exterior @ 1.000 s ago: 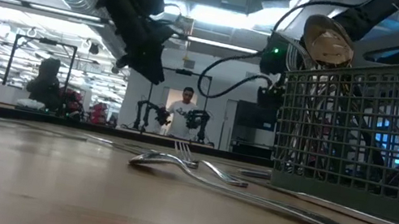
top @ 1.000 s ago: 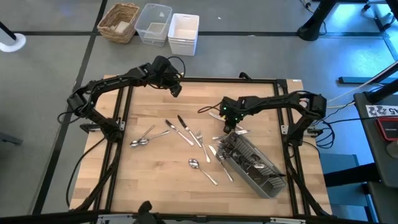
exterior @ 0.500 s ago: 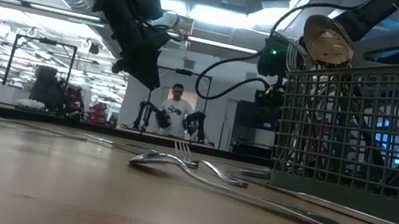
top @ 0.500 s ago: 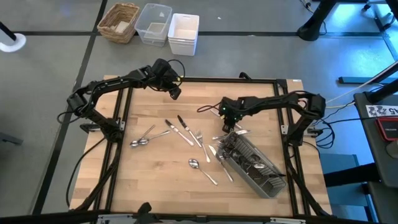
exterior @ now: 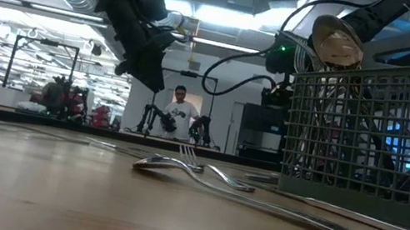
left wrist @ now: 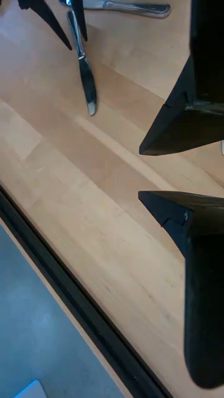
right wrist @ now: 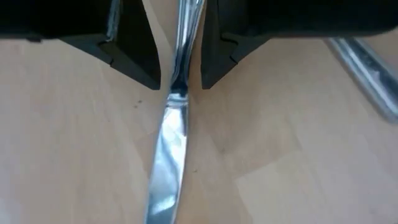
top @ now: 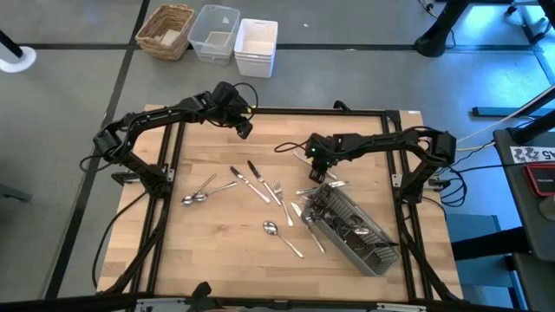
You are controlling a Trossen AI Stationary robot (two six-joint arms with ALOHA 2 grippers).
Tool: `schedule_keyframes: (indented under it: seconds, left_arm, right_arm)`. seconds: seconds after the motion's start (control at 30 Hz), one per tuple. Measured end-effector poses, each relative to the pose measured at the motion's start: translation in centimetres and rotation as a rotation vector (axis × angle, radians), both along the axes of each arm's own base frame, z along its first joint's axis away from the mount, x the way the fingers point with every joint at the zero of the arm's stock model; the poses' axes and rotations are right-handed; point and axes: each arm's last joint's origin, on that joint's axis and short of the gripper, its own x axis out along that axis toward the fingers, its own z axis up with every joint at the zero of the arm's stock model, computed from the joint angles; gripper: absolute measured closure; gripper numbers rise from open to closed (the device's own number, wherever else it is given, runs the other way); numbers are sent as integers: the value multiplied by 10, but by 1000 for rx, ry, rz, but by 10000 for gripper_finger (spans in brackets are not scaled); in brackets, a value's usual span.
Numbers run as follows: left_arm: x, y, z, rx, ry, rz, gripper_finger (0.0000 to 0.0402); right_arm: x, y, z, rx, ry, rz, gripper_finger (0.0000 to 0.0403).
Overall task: Sort silverware
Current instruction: Put the silver table knife into the gray silverware basket
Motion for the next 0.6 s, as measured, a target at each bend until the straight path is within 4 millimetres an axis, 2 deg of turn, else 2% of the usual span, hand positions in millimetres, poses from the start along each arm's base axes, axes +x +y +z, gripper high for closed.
schedule_keyframes:
  seconds: [0.13, 0.4, 0.6]
  left_arm:
    - [0, 0, 0, 0, -1, 0, 306]
    - [0, 0, 0, 1, -1, 0, 306]
    - [0, 0, 0, 2, -2, -1, 306]
  right_arm:
    - [2, -1, 0, -6, -21, 0, 284]
    - [8, -2, -19, 8, 12, -4, 284]
    - [9, -3, -20, -13, 21, -17, 284]
